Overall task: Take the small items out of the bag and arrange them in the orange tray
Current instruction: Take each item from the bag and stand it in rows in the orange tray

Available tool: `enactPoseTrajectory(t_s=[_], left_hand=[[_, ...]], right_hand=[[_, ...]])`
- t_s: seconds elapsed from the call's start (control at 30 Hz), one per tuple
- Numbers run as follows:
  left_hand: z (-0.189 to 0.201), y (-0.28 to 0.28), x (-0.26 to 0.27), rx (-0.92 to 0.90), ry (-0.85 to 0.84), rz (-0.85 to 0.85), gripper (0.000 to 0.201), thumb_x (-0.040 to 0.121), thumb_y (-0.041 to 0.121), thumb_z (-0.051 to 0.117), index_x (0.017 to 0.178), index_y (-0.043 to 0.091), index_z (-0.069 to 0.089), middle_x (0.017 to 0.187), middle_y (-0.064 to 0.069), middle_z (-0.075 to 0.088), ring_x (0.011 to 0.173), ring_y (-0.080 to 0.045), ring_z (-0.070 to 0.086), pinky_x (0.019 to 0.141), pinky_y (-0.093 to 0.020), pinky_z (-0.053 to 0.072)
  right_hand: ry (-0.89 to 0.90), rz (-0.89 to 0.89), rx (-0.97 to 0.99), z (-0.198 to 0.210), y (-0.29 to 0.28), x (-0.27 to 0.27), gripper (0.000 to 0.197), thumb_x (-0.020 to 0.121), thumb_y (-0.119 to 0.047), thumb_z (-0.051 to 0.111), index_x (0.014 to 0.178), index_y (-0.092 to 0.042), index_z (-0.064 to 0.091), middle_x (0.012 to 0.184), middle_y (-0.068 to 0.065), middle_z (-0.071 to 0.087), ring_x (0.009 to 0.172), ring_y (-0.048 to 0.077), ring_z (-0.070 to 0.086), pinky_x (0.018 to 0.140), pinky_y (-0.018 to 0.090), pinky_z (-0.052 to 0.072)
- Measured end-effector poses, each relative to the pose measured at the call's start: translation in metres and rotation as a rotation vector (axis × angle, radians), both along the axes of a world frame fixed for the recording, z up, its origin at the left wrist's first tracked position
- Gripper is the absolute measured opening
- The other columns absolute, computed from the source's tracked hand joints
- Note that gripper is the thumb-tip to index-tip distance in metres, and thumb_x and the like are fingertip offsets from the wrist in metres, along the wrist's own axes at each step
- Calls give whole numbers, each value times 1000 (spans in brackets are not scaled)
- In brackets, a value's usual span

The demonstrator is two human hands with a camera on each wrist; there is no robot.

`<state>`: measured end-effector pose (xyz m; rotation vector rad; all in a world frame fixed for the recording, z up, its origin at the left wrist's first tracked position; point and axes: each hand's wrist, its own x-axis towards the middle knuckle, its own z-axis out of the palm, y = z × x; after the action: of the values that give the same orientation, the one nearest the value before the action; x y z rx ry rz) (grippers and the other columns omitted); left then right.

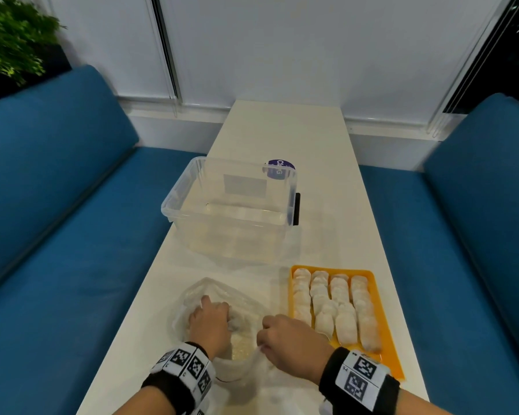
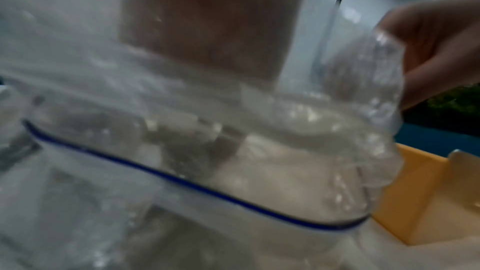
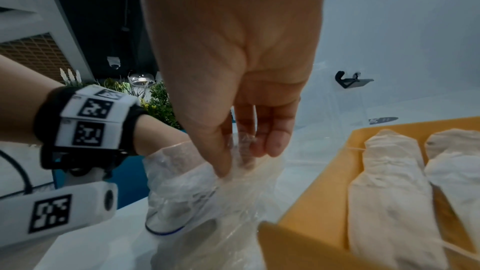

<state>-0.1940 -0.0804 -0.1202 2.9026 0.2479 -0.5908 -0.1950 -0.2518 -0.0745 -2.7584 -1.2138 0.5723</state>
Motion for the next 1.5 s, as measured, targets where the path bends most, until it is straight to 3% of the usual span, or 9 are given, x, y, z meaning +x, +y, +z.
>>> enactPoseTrajectory(t_s=[0.13, 0.23, 0.37, 0.5, 0.7, 0.9, 1.07, 1.33, 1.5], left_hand=[[-8, -1, 6, -6, -31, 4, 57, 89, 17, 51, 140, 11, 25, 133, -11, 41, 118, -25, 49, 96, -32, 41], [-10, -3, 7, -42, -56, -70, 66, 88, 20, 56, 143, 12, 21, 133, -6, 46, 118, -22, 49, 96, -30, 41], [-2, 4, 5, 291, 87, -83, 92, 77, 57, 61, 146, 20, 14, 144, -14, 29, 126, -31, 40, 100, -38, 38], [-3, 10, 4, 145, 269, -34, 94, 82, 45, 63, 148, 31, -2, 148, -20, 19, 131, -36, 38, 102, -41, 40], [-9, 17, 0, 48, 66, -132, 54, 81, 29, 63, 130, 24, 40, 133, -11, 34, 112, -26, 52, 95, -26, 43], [-11, 22, -5, 34, 73, -227, 71, 83, 28, 60, 144, 35, 24, 147, -12, 17, 130, -31, 31, 104, -36, 36], [-5, 19, 0, -9, 19, -252, 39, 87, 21, 51, 126, 22, 49, 132, -6, 38, 117, -24, 44, 94, -31, 42], [16, 25, 2, -413, -138, -145, 33, 83, 23, 64, 115, 18, 58, 114, 3, 58, 105, -12, 54, 86, -16, 40], [51, 25, 0, -756, -154, 76, 16, 77, 24, 72, 91, 23, 65, 92, 4, 69, 85, -13, 63, 75, -25, 49]], right_hand=[[-7, -22, -4, 0, 3, -4, 31, 98, -16, 38, 112, -3, 62, 105, 16, 54, 96, 33, 53, 64, 36, 33], [-10, -51, -3, -1, 3, -4, 31, 98, -15, 37, 111, -1, 62, 105, 17, 54, 95, 34, 53, 64, 36, 33], [-14, -69, -17, -2, 5, -2, 27, 96, -8, 39, 106, 0, 62, 103, 16, 53, 92, 35, 54, 61, 36, 35], [-22, -61, -23, -3, 9, -2, 24, 95, -6, 41, 104, 1, 63, 102, 17, 52, 90, 35, 54, 51, 33, 30], [-24, -82, -12, -4, 6, 0, 26, 96, -7, 40, 106, 1, 62, 104, 17, 52, 95, 36, 53, 66, 39, 38], [-15, -77, 2, -2, 5, 4, 27, 96, -9, 39, 106, 1, 62, 105, 17, 52, 98, 36, 52, 69, 41, 42], [-14, -83, 11, -2, 4, 4, 29, 96, -10, 39, 107, 0, 63, 106, 18, 52, 97, 36, 52, 68, 39, 39], [33, -128, 82, 1, -2, 8, 29, 97, -15, 41, 109, -4, 64, 108, 15, 53, 97, 32, 54, 70, 35, 39], [58, -133, 99, 5, -2, 10, 29, 97, -16, 41, 111, -4, 63, 110, 15, 54, 100, 31, 54, 76, 36, 42]])
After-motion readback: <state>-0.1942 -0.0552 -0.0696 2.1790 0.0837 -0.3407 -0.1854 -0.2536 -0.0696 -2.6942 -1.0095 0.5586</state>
